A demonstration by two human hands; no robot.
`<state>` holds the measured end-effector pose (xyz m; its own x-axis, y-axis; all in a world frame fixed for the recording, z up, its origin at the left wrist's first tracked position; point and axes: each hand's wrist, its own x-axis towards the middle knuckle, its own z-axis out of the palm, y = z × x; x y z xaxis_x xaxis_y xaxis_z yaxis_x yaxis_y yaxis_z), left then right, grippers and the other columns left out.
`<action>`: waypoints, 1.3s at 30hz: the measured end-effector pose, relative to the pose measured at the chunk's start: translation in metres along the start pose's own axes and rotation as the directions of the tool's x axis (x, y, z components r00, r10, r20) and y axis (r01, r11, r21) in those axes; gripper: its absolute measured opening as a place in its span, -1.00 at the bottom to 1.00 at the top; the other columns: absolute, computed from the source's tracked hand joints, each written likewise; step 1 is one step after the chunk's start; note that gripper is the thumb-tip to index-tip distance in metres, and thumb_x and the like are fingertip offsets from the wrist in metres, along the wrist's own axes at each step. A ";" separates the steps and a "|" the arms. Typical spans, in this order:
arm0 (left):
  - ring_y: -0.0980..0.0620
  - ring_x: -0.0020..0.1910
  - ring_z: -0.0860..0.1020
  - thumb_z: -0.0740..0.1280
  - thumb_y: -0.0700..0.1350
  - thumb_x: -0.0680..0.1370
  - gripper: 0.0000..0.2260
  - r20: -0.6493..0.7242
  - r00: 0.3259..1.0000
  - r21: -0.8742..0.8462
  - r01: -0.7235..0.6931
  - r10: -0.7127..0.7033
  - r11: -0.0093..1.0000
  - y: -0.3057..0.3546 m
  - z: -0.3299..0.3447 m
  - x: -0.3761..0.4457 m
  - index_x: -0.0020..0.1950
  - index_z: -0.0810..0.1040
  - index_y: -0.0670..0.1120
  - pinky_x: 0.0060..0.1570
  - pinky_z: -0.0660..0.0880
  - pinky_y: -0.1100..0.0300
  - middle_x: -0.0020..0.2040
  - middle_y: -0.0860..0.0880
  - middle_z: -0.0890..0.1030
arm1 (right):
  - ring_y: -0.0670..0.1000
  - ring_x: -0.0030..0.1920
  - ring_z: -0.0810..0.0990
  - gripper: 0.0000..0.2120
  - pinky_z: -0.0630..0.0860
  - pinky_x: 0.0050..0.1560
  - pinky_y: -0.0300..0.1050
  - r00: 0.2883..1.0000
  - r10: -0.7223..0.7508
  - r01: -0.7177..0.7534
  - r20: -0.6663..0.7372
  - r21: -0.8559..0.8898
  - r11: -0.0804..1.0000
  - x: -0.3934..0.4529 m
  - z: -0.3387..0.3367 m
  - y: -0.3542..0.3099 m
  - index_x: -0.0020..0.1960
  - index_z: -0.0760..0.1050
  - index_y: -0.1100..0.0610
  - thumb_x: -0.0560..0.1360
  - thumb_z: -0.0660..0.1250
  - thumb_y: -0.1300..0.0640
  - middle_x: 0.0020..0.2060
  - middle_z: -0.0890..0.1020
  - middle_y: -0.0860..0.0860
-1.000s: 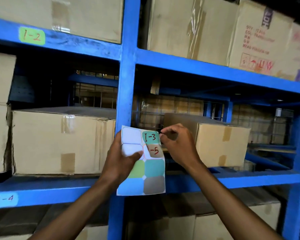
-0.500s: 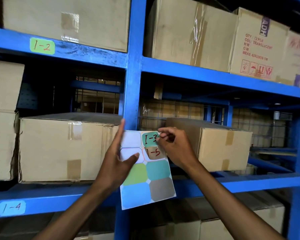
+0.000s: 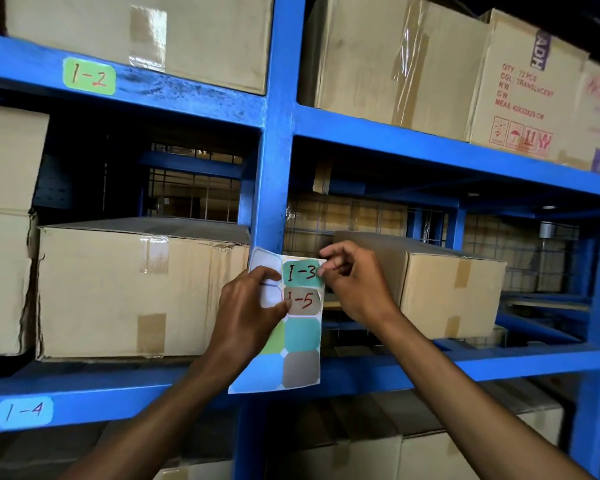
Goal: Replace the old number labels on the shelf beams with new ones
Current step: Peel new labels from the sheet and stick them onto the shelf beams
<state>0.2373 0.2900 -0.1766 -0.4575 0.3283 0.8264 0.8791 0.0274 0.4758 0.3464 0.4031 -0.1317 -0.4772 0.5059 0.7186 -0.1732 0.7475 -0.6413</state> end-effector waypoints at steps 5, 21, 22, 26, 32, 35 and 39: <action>-0.05 0.05 0.58 0.39 -0.17 0.48 -0.70 0.105 0.981 0.078 -0.171 0.163 0.982 -0.006 -0.005 0.000 0.20 0.51 -0.15 -0.13 0.33 0.53 0.20 -0.13 0.56 | -0.07 -0.37 0.54 -0.76 0.51 -0.39 -0.26 0.915 0.388 -0.404 0.112 0.272 0.873 0.008 -0.006 -0.014 0.04 0.48 0.23 0.40 0.39 0.35 -0.29 0.60 0.09; -0.01 0.25 0.45 0.49 -0.16 0.38 -0.35 0.141 0.925 0.031 -0.361 0.354 0.932 0.025 0.022 0.072 0.41 0.30 0.04 0.07 0.24 0.42 0.31 -0.01 0.48 | -0.20 -0.17 0.61 -0.78 0.50 -0.34 -0.45 0.993 -0.051 0.060 -0.106 0.085 0.995 0.079 -0.112 -0.018 0.11 0.53 0.20 0.46 0.33 0.32 -0.22 0.64 0.03; -0.01 0.25 0.45 0.49 -0.17 0.38 -0.33 0.142 0.914 0.030 -0.387 0.379 0.922 0.032 0.027 0.080 0.41 0.29 0.05 0.05 0.24 0.44 0.31 -0.01 0.48 | -0.18 -0.15 0.60 -0.78 0.51 -0.34 -0.46 0.990 -0.059 0.071 -0.129 0.096 0.993 0.089 -0.121 -0.017 0.11 0.53 0.20 0.47 0.32 0.33 -0.22 0.63 0.03; -0.01 0.27 0.44 0.49 -0.20 0.36 -0.22 0.144 0.882 0.069 -0.461 0.448 0.885 0.063 0.054 0.118 0.48 0.19 0.10 0.03 0.26 0.43 0.33 -0.03 0.49 | -0.25 -0.29 0.57 -0.79 0.42 -0.43 -0.50 0.969 -0.091 0.116 -0.228 0.099 0.988 0.130 -0.162 -0.008 0.04 0.47 0.16 0.44 0.35 0.34 -0.29 0.61 0.01; -0.12 0.29 0.43 0.48 -0.21 0.35 -0.06 0.313 0.851 0.161 -0.486 0.422 0.859 0.113 0.098 0.165 0.52 -0.04 0.18 0.21 0.40 0.09 0.29 -0.12 0.50 | -0.13 -0.24 0.56 -0.76 0.51 -0.27 -0.35 0.963 -0.132 0.160 -0.235 0.104 0.982 0.186 -0.203 0.015 0.01 0.41 0.17 0.41 0.37 0.36 -0.26 0.60 0.11; -0.12 0.06 0.50 0.46 -0.24 0.35 0.01 0.347 0.846 0.244 -0.498 0.405 0.832 0.132 0.121 0.182 0.50 -0.17 0.21 0.05 0.45 0.08 0.10 -0.12 0.55 | -0.11 -0.25 0.57 -0.75 0.49 -0.24 -0.24 0.964 -0.169 0.197 -0.204 0.125 0.972 0.210 -0.214 0.027 0.00 0.41 0.16 0.40 0.38 0.36 -0.32 0.60 0.04; -0.17 -0.08 0.53 0.44 -0.25 0.35 0.06 0.377 0.853 0.341 -0.491 0.361 0.802 0.145 0.135 0.197 0.46 -0.30 0.24 0.01 0.49 0.03 -0.04 -0.16 0.57 | -0.09 -0.28 0.56 -0.75 0.47 -0.30 -0.27 0.962 -0.201 0.231 -0.185 0.156 0.960 0.231 -0.212 0.034 -0.01 0.41 0.16 0.40 0.38 0.36 -0.33 0.58 0.03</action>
<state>0.2926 0.4862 0.0147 -0.0221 0.6456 0.7634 0.9749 0.1832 -0.1267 0.4131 0.6362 0.0693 -0.2651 0.4160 0.8699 -0.4107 0.7675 -0.4922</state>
